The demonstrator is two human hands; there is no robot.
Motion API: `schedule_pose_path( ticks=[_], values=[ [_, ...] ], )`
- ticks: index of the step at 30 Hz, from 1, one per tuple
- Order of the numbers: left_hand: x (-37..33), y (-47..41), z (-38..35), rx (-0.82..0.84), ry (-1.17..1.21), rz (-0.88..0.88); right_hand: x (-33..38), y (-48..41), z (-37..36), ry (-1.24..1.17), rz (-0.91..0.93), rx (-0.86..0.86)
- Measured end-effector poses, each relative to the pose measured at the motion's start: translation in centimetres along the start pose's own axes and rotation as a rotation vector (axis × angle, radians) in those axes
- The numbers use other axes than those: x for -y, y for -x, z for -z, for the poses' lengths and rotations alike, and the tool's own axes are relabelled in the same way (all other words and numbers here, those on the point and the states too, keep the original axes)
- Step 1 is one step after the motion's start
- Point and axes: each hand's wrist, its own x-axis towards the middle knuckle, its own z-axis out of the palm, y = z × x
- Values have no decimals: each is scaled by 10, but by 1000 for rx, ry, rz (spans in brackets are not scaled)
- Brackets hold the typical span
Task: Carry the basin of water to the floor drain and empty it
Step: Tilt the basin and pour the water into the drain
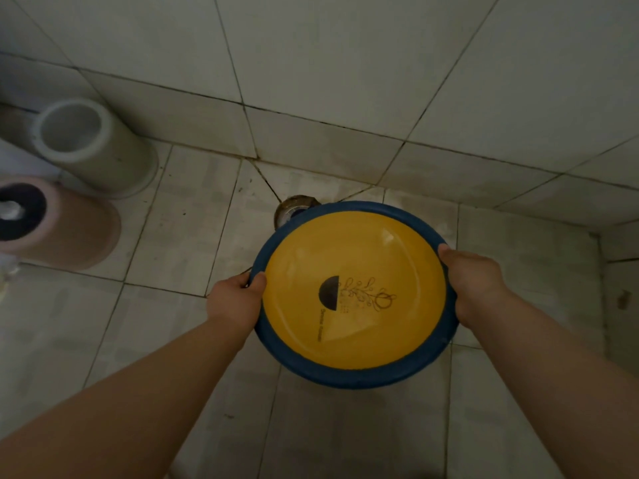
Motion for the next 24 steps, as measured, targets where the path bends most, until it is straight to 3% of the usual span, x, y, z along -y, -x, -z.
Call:
schedule_pose_path(
  ticks=[24],
  values=[
    [-1,-1,1,25,20,10,2,-3,-1,5,-34,16]
  ],
)
